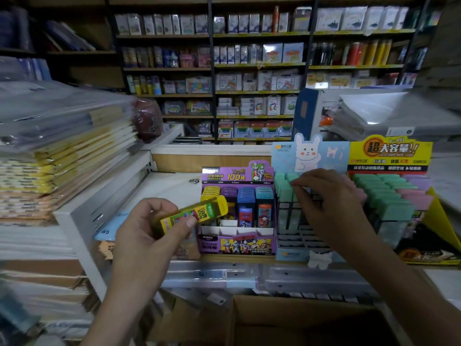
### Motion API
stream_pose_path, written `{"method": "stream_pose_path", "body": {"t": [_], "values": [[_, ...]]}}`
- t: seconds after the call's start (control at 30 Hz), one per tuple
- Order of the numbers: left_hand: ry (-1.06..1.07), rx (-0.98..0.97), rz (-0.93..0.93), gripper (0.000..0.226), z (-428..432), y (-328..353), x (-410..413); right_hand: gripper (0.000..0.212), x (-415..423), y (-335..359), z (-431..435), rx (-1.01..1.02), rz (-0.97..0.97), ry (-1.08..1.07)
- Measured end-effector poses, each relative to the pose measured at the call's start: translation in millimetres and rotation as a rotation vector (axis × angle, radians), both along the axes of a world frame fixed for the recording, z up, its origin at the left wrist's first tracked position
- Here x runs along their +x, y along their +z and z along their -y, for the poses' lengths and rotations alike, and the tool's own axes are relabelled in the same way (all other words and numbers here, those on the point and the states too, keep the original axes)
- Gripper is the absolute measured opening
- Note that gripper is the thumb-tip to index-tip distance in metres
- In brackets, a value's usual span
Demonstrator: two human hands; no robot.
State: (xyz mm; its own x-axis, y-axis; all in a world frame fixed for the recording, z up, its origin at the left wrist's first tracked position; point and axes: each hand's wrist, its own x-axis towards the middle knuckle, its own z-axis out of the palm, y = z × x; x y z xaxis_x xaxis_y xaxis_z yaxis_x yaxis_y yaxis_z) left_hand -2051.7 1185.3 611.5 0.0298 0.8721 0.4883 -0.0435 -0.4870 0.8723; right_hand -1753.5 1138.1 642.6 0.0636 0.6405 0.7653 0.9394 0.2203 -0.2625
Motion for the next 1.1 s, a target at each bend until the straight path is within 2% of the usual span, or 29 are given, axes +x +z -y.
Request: {"method": "stream_pose_path", "body": {"t": [0.13, 0.23, 0.37, 0.6, 0.73, 0.9, 1.1], "values": [[0.05, 0.08, -0.138, 0.028, -13, 9, -9, 0.017, 4, -6, -1, -0.051, 0.059, 0.006], [0.054, 0.178, -0.249, 0.02, -20, 16, -11, 0.016, 5, -6, 0, -0.048, 0.086, 0.006], [0.016, 0.201, -0.357, 0.008, -30, 22, -9, 0.015, 5, -7, 0, -0.037, 0.079, 0.007], [-0.049, 0.225, -0.58, 0.025, -45, 30, -4, 0.014, 4, -7, -2, -0.03, 0.065, -0.004], [-0.058, 0.229, -0.561, 0.034, -53, 33, -1, 0.013, 5, -8, -2, -0.018, 0.053, 0.005], [-0.077, 0.221, -0.549, 0.027, -62, 28, 1, 0.012, 4, -7, -2, -0.023, 0.057, 0.001], [-0.129, 0.086, -0.157, 0.02, -62, 27, 5, 0.014, 2, -6, -1, -0.029, 0.058, -0.018]]}}
